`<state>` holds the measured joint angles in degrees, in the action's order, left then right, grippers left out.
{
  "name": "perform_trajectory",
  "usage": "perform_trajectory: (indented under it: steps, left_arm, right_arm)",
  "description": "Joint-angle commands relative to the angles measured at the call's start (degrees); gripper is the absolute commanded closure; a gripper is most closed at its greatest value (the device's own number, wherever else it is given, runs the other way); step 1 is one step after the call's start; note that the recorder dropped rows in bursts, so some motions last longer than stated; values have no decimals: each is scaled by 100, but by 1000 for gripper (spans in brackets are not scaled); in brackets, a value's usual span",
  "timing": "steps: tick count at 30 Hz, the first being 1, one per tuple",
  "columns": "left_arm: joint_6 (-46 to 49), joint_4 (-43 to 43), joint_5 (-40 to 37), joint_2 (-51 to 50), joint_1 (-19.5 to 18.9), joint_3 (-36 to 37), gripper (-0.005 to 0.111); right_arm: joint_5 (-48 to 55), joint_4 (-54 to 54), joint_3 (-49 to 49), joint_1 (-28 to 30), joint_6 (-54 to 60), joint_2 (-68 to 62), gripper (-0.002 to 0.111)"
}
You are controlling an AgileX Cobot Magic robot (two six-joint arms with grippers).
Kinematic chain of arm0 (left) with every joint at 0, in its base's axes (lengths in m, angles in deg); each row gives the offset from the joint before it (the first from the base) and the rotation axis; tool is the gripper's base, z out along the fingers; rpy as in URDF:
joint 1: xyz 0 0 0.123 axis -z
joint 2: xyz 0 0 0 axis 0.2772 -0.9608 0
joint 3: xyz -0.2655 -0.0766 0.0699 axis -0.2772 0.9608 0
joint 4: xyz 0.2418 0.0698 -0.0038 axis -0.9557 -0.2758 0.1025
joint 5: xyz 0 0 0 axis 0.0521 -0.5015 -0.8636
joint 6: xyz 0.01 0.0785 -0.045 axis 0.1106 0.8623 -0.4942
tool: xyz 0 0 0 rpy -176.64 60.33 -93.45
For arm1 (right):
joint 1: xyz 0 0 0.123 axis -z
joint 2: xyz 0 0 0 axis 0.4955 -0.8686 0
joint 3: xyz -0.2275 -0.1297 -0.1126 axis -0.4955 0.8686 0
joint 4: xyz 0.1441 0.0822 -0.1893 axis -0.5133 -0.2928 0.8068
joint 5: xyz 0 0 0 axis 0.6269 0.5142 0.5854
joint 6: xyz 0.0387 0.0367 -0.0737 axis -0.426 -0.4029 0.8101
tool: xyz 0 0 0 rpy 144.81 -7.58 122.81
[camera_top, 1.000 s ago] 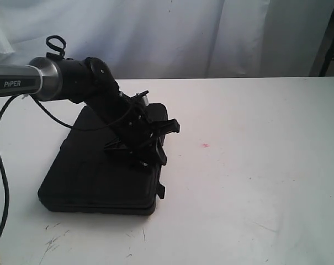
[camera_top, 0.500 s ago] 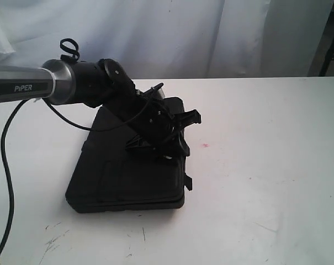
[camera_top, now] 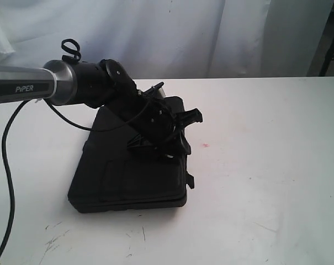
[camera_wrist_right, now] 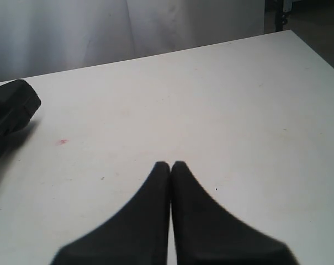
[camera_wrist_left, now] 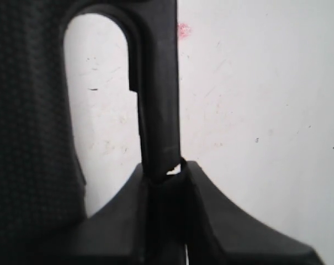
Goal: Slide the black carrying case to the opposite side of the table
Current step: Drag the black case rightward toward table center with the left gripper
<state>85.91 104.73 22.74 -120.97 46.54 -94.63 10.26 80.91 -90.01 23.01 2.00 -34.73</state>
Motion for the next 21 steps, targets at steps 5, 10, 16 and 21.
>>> perform_trajectory:
  steps: [5, 10, 16, 21]
  left_arm:
    - [9, 852, 365, 10, 50, -17, 70]
    - [9, 852, 365, 10, 50, -17, 51]
    - [9, 738, 320, 10, 50, -17, 51]
    - [219, 724, 382, 10, 50, -17, 51]
  right_arm:
    - [-27, -14, 19, 45, 26, 36, 108]
    - [-27, -14, 19, 45, 26, 36, 108]
    - [-27, -14, 19, 45, 26, 36, 108]
    - [-27, -14, 19, 45, 26, 36, 108]
